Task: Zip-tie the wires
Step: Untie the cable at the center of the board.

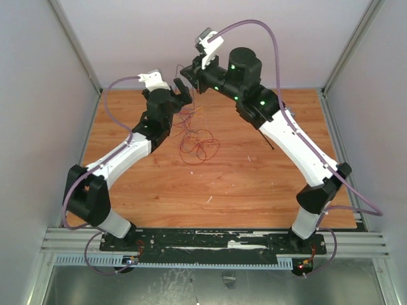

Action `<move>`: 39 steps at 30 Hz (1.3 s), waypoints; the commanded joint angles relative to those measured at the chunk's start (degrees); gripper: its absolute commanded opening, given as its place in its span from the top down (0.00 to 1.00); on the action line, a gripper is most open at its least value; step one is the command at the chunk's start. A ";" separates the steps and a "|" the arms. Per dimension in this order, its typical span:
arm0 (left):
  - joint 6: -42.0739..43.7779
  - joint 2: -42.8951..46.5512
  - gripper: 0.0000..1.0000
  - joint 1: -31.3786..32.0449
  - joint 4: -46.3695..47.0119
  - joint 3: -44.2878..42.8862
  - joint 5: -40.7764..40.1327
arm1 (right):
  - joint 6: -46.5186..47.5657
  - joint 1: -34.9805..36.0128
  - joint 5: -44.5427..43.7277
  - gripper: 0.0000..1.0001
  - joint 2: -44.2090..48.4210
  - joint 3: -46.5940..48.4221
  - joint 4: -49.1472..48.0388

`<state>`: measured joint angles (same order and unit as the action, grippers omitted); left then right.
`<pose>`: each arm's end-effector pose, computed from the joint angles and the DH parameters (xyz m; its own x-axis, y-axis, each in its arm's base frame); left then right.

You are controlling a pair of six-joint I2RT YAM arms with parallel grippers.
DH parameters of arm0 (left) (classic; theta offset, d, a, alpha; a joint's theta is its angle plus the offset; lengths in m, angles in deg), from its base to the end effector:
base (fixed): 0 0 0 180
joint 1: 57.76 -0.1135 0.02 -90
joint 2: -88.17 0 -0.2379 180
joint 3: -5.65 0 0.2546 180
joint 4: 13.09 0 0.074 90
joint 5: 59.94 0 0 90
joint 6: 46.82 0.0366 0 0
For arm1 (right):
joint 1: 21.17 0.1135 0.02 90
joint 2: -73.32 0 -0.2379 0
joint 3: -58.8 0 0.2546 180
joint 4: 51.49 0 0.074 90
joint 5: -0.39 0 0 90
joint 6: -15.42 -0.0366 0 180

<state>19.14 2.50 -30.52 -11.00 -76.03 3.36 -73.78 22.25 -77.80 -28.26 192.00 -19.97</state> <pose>0.3300 -0.1514 0.3295 -0.0309 -0.3935 -0.9188 -0.0032 0.9193 -0.3935 0.2813 0.2765 0.4802 0.0127 -0.0068 -0.9999 -0.8213 0.5702 -0.0143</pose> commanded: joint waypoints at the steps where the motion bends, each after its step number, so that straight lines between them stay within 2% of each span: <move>1: 3.03 -2.66 0.02 -0.40 -1.51 -0.56 -7.32 | -1.72 0.46 -4.68 1.00 7.38 -1.53 -2.15; 6: -1.16 -5.30 0.02 -6.90 -2.92 -1.18 -4.82 | -0.91 -0.24 -13.43 1.00 15.90 -8.05 -1.60; 10: -0.15 -8.56 0.02 -11.95 -5.19 -4.27 -5.07 | -0.19 -2.51 -20.78 1.00 24.43 -14.50 -1.84; 13: -0.32 -11.92 0.02 -16.28 -8.43 -7.66 -4.52 | -0.61 -6.92 -24.41 1.00 29.81 -18.84 -1.57; 18: -0.78 -15.78 0.02 -23.68 -12.67 -11.66 -3.14 | -1.33 -18.20 -30.78 1.00 36.21 -24.93 1.21; 22: -0.98 -16.12 0.02 -28.32 -13.46 -12.20 -0.86 | -0.49 -22.58 -35.88 1.00 38.29 -27.73 3.22; 25: -1.11 -15.52 0.02 -29.66 -14.30 -11.89 0.67 | -1.69 -23.71 -31.74 1.00 38.73 -29.12 3.65; 28: -1.85 -13.21 0.02 -29.71 -13.13 -9.74 5.74 | -2.51 -23.73 -18.95 1.00 38.72 -30.11 3.55; 29: -2.01 -12.00 0.02 -29.75 -11.66 -8.43 8.68 | -2.78 -23.75 -12.91 1.00 38.61 -30.19 3.57; 31: -2.73 -9.34 0.02 -29.71 -8.37 -5.58 16.61 | -3.66 -23.74 -7.08 1.00 38.23 -30.04 3.96; 36: -4.93 -1.78 0.02 -29.65 -3.33 -0.59 36.20 | -3.83 -23.74 3.31 1.00 37.81 -29.75 5.65; 39: -6.64 4.96 0.02 -29.34 3.30 4.96 46.58 | -3.70 -23.73 7.62 1.00 37.44 -29.86 7.47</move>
<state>14.99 -0.63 -60.31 -18.10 -75.37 31.95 -76.73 -1.23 -80.57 8.96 162.04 -14.83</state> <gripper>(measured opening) 0.983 0.008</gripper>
